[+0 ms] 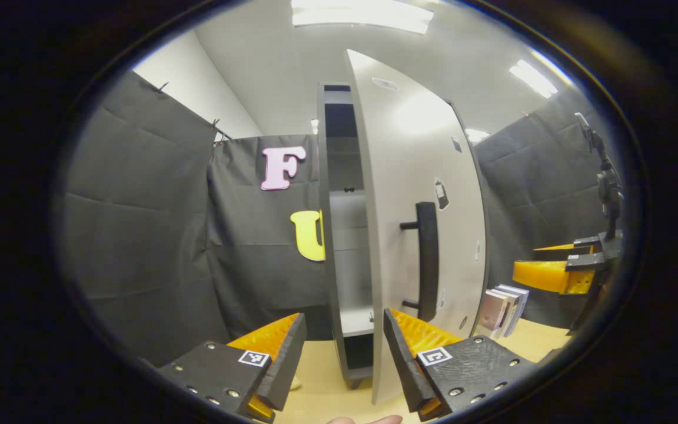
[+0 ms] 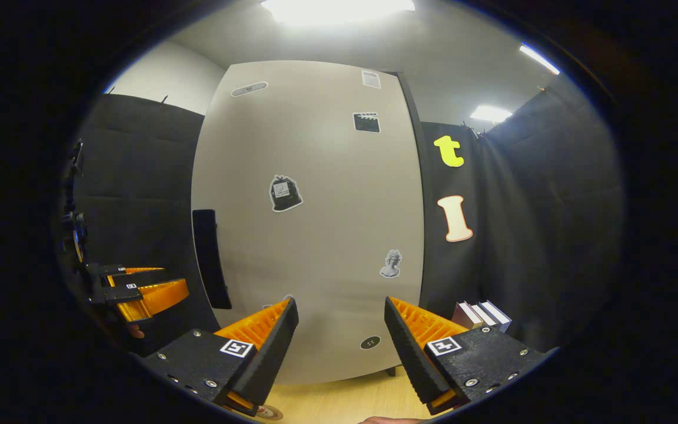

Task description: Open the cabinet door with the right hand, grasp the bottle in the cabinet with the left hand and place it on the coaster, then close the cabinet door with the right hand.

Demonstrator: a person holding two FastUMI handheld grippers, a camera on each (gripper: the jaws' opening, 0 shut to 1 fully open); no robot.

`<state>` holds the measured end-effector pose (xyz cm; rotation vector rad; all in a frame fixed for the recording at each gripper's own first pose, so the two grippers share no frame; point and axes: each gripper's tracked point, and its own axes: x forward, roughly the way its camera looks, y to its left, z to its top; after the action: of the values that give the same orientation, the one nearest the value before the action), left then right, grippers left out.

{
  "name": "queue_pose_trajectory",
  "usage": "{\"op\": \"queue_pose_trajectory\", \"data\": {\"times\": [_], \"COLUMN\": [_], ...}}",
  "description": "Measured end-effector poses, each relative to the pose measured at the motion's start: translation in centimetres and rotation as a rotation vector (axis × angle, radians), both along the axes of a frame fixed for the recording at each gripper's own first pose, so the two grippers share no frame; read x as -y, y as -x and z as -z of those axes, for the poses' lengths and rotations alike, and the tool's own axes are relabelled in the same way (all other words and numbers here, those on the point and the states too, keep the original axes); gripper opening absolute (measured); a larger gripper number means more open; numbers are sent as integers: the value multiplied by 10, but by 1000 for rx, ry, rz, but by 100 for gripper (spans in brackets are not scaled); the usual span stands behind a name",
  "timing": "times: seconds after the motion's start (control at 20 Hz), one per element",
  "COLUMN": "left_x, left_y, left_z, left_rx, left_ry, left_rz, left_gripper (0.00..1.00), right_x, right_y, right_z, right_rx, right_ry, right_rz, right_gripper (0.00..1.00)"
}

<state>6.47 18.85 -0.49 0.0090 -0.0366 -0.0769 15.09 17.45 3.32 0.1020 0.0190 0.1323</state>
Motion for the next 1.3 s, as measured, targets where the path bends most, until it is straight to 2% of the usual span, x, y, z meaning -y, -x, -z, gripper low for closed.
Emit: {"op": "queue_pose_trajectory", "data": {"times": [0.15,0.4,0.6,0.65,0.75,0.8,0.85,1.0,1.05,1.15,1.3], "left_x": [11,19,34,34,36,36,35,30,27,24,22], "left_y": [-6,-18,-25,-26,-29,-33,-35,-36,-36,-37,-43], "left_z": [-7,-14,-13,-15,-9,-6,-3,-2,-3,0,3], "left_rx": [10,55,57,63,54,47,40,39,40,33,32], "left_ry": [21,43,65,64,69,77,79,70,61,50,42], "left_rz": [-13,-44,-25,-28,-28,-31,-40,-55,-62,-74,-83], "left_gripper": [81,81,81,76,76,82,76,76,81,70,77], "right_x": [9,26,38,38,36,39,39,35,34,31,36], "right_y": [-10,-18,-24,-26,-28,-31,-31,-33,-33,-33,-36], "right_z": [0,1,2,2,4,5,7,14,17,21,26], "right_rx": [-5,33,63,68,64,62,50,32,26,14,2], "right_ry": [-37,-45,-29,-30,-38,-34,-32,-12,-7,-18,-7], "right_rz": [-14,-17,4,1,-11,4,5,4,5,9,30], "right_gripper": [92,93,92,92,90,92,92,92,92,92,92]}}
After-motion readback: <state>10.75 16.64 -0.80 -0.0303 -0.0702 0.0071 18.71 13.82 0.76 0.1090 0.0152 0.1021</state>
